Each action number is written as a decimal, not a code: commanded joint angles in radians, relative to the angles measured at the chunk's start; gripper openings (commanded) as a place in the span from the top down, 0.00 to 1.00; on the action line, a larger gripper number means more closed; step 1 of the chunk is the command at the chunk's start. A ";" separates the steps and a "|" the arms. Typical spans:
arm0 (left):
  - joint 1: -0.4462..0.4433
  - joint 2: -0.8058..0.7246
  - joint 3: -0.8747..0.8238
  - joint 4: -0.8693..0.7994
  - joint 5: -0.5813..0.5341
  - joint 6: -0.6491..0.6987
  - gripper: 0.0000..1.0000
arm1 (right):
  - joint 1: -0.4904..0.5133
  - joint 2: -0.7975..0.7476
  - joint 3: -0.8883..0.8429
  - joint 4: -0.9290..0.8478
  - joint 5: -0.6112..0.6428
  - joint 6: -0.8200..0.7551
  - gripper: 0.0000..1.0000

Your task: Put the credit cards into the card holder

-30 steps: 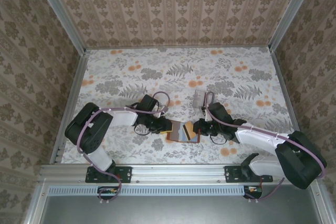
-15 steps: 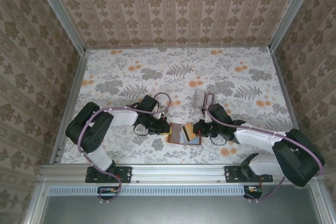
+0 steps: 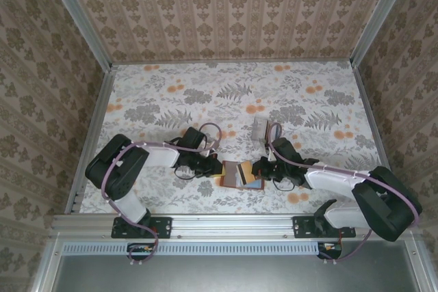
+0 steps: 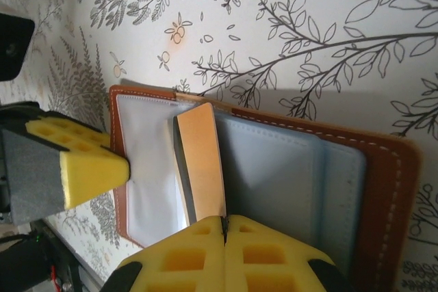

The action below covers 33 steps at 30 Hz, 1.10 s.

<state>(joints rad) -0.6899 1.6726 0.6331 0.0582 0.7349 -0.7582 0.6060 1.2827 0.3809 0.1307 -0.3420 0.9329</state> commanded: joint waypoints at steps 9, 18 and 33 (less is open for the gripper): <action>-0.043 -0.004 -0.056 0.033 -0.120 -0.088 1.00 | 0.023 -0.040 -0.091 0.060 0.242 0.126 1.00; -0.066 0.025 -0.084 0.166 -0.124 -0.195 1.00 | 0.075 -0.056 -0.106 0.096 0.307 0.148 1.00; -0.092 0.019 -0.102 0.236 -0.172 -0.285 1.00 | 0.196 0.064 -0.017 0.140 0.337 0.193 0.97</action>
<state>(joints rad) -0.7650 1.6672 0.5537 0.3195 0.6346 -1.0183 0.7757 1.3014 0.3294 0.2844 -0.0204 1.1076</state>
